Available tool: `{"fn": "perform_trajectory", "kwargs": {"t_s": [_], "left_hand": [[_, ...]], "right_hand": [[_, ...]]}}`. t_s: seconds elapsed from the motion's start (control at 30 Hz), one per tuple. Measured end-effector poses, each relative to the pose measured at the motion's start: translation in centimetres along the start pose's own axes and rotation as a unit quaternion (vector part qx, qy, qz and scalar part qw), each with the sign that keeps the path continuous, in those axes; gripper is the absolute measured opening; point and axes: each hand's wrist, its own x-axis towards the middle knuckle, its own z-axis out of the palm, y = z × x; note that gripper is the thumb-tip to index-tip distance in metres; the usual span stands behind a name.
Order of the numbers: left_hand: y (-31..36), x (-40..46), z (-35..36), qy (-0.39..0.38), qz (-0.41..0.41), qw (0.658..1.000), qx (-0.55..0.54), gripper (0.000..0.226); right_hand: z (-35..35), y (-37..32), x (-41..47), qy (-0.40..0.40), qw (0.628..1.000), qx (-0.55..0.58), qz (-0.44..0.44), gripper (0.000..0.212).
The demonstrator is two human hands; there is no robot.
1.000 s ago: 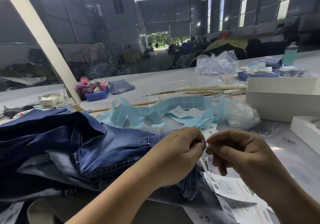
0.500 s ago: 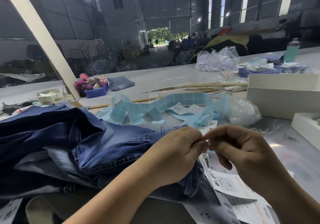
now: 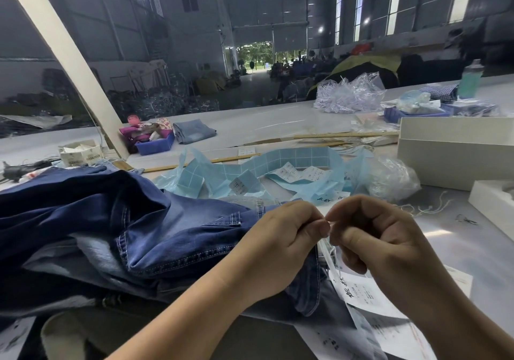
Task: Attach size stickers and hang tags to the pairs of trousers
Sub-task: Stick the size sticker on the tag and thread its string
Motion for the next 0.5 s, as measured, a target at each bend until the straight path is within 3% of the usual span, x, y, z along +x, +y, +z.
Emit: {"fn": "perform_trajectory", "kwargs": {"t_s": [0.07, 0.23, 0.4, 0.5], "left_hand": [[-0.3, 0.0, -0.2, 0.010, -0.009, 0.999, -0.042, 0.018], [-0.7, -0.1, -1.1, -0.013, -0.008, 0.998, -0.056, 0.022], [-0.5, -0.7, -0.2, 0.062, 0.027, 0.997, 0.039, 0.018], [-0.1, -0.9, 0.7, 0.099, -0.006, 0.994, 0.048, 0.018]], "right_hand": [[0.5, 0.0, 0.1, -0.020, 0.999, 0.047, 0.018, 0.022], [1.0, 0.2, 0.1, -0.037, 0.998, 0.047, 0.032, 0.013], [1.4, 0.2, 0.7, 0.005, 0.997, -0.083, 0.007, 0.013], [1.8, 0.0, 1.3, 0.013, 0.983, -0.183, -0.015, 0.017]]}}
